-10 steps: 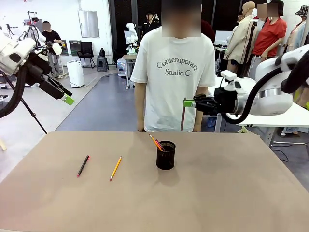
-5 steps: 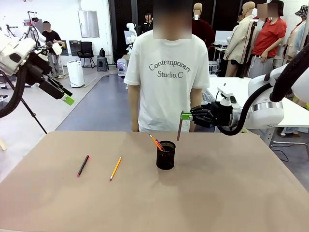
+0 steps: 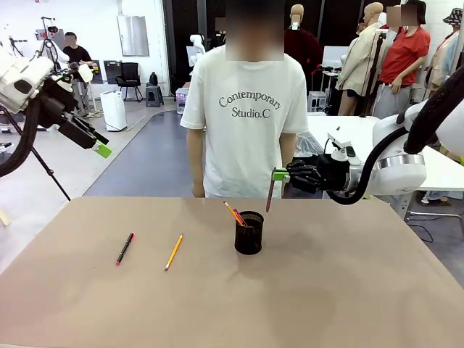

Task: Place the pens into the pen holder.
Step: Pick up a writing instrument from the table and place it into the Pen holder.

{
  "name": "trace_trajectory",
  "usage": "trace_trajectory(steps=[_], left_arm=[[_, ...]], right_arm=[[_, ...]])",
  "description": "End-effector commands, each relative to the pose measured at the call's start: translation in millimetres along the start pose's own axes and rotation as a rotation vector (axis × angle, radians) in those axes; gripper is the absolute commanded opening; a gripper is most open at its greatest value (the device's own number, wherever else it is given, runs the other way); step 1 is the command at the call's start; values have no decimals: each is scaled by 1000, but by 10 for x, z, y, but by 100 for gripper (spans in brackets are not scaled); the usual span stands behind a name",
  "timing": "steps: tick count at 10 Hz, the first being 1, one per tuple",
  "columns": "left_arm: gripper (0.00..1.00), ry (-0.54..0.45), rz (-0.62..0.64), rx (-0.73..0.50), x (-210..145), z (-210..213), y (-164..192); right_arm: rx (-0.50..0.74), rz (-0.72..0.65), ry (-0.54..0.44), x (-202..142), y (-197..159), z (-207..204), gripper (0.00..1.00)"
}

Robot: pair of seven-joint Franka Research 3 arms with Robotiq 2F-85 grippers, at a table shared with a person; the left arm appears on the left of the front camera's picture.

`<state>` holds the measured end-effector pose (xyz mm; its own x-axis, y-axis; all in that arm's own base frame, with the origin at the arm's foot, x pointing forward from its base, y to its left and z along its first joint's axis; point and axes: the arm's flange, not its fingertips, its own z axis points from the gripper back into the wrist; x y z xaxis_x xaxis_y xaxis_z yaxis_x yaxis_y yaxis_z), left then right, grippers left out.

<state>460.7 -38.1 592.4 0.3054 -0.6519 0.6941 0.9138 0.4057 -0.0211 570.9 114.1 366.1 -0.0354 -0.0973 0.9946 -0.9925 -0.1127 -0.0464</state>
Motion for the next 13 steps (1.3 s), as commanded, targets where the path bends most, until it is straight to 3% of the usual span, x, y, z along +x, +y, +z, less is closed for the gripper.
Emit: trace_trajectory(steps=[1, 7, 12, 13], left_arm=[[100, -4, -3, 0, 3, 8, -3], [100, -4, -3, 0, 3, 8, -3], [100, -4, -3, 0, 3, 8, -3], [100, -4, -3, 0, 3, 8, -3]], right_arm=[[0, 0, 0, 0, 0, 1, 0], [2, -2, -32, -248, -185, -322, 0], [-3, -11, -21, -426, -205, -288, 0], [4, -13, -25, -436, -192, -274, 18]])
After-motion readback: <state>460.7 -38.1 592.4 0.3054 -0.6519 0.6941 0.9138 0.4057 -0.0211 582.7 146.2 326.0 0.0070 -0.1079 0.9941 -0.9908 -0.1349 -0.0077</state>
